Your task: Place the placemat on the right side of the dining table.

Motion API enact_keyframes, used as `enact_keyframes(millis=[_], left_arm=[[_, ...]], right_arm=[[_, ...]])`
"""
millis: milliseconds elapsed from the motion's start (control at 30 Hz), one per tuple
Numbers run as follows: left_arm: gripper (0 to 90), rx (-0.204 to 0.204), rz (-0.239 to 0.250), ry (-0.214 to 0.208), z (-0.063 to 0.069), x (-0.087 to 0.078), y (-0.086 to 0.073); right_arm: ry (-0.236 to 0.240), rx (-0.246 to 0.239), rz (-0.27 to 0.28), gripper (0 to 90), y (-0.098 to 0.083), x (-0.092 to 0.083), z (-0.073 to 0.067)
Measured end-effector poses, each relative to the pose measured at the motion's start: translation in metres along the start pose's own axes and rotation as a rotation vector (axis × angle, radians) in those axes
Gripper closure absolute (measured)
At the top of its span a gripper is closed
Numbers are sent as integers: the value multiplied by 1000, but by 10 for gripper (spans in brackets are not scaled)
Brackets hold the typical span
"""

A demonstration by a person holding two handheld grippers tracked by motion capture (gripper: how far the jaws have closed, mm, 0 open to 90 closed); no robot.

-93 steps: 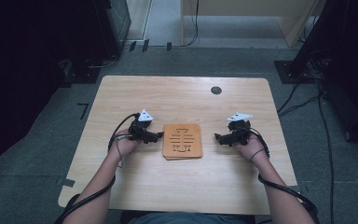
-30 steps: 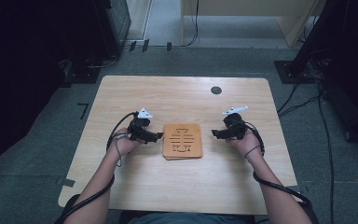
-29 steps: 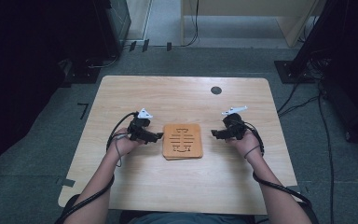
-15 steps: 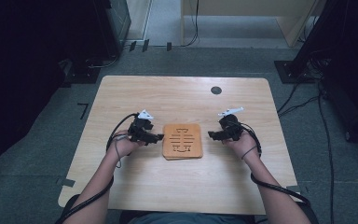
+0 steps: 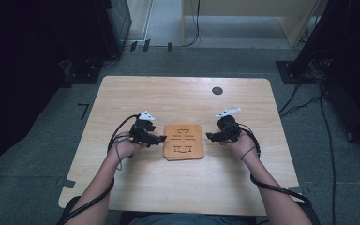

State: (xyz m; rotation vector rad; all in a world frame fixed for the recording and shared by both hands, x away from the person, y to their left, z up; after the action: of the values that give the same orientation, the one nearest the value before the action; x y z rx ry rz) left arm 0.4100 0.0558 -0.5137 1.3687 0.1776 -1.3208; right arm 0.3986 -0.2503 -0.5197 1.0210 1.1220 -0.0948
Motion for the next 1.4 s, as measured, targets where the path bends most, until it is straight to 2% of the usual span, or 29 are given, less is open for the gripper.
enact_keyframes(millis=[167,267,533,600,1033,1400], left_arm=[[263,-6,5,-35,3,-1,1],[265,-23,13,-58,5,-2,2],[265,-8,4,-43,4,-3,-1],[265,-27,5,-31,3,-4,0],[264,-30,11,-20,0,-7,-2],[265,-30,13,-28,2,-9,-4]], right_arm=[[7,16,3,291,2,1,-5],[15,-1,3,288,4,2,-11],[24,-23,-1,286,6,5,-14],[27,-19,-6,285,6,7,-15],[36,-46,-12,278,10,13,-19],[27,-57,-9,276,13,15,-20]])
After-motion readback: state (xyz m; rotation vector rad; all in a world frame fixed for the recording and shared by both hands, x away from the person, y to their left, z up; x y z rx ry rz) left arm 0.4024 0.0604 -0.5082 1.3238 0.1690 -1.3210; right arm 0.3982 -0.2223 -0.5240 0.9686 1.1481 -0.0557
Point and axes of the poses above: each handheld gripper's, and its own axes: x roughly forward along the jaws, y roughly out of its top, z roughly to its right, the point moved 3 cm from there along x, roughly forward along the jaws, and after that the axes turned 15 degrees about -x, right-handed, at the moved point
